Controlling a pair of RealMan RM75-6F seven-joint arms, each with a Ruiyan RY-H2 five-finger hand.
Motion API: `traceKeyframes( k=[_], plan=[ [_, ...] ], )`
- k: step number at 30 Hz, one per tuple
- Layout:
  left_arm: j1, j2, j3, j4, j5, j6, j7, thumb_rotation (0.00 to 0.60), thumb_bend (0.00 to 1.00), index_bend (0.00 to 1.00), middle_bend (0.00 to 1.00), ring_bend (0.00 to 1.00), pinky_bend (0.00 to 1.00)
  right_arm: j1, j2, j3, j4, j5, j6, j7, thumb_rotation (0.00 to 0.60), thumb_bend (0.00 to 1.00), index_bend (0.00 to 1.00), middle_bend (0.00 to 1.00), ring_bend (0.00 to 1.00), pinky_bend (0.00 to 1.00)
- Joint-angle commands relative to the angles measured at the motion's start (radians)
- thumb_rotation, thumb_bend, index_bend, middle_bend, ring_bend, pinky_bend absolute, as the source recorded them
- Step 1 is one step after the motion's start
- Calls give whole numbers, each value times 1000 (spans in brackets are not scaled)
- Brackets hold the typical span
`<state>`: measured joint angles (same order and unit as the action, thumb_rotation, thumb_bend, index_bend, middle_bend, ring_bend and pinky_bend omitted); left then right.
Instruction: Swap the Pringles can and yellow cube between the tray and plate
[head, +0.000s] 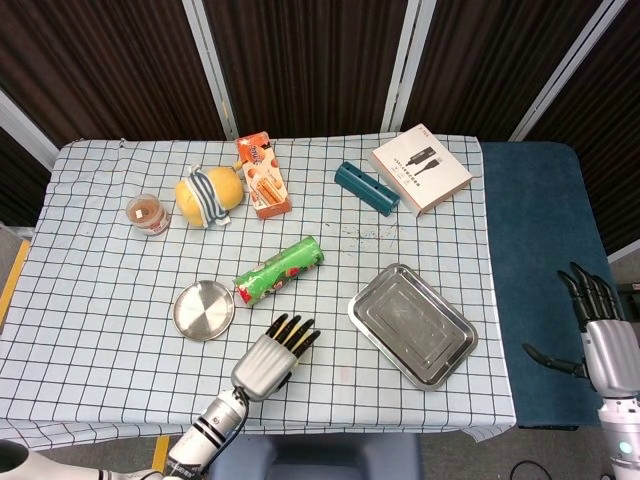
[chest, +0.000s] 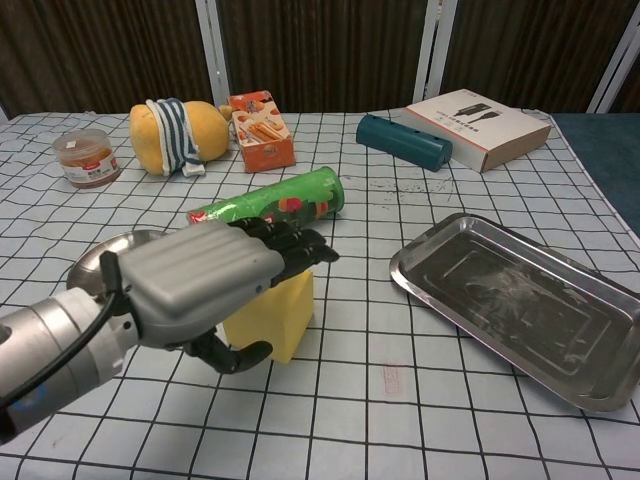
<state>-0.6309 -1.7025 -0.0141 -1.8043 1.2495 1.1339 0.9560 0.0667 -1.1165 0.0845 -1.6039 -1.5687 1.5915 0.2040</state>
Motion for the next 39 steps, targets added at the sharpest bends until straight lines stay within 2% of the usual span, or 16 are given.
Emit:
traceKeyframes(
  k=[1, 8, 12, 17, 26, 35, 39],
  plan=[
    [-3, 56, -10, -65, -14, 4, 6, 600, 374, 0, 0, 0, 95, -1, 2, -1, -1, -2, 0, 2, 600, 65, 0, 0, 0, 0],
    [-36, 159, -123, -146, -30, 26, -38, 600, 370, 0, 0, 0, 77, -7, 1, -2, 1, -8, 10, 4, 600, 64, 0, 0, 0, 0],
    [-86, 151, -193, -107, -63, 7, -41, 600, 370, 0, 0, 0, 73, -7, 5, -7, -2, -10, 5, -8, 600, 64, 0, 0, 0, 0],
    [-157, 111, -249, -49, -202, -35, -3, 600, 369, 0, 0, 0, 73, -6, 8, -14, -3, -21, -1, -22, 600, 64, 0, 0, 0, 0],
    [-297, 5, -292, 101, -499, -79, 90, 600, 370, 0, 0, 0, 73, -3, 8, -19, 3, -33, -6, -22, 600, 64, 0, 0, 0, 0],
    [-390, -71, -287, 230, -664, -92, 105, 600, 370, 0, 0, 0, 73, 0, 27, -33, 3, -53, -14, 21, 600, 64, 0, 0, 0, 0],
    [-416, -111, -278, 312, -681, -88, 93, 600, 368, 0, 0, 0, 73, 1, 33, -37, 8, -60, -13, 39, 600, 65, 0, 0, 0, 0]
  ],
)
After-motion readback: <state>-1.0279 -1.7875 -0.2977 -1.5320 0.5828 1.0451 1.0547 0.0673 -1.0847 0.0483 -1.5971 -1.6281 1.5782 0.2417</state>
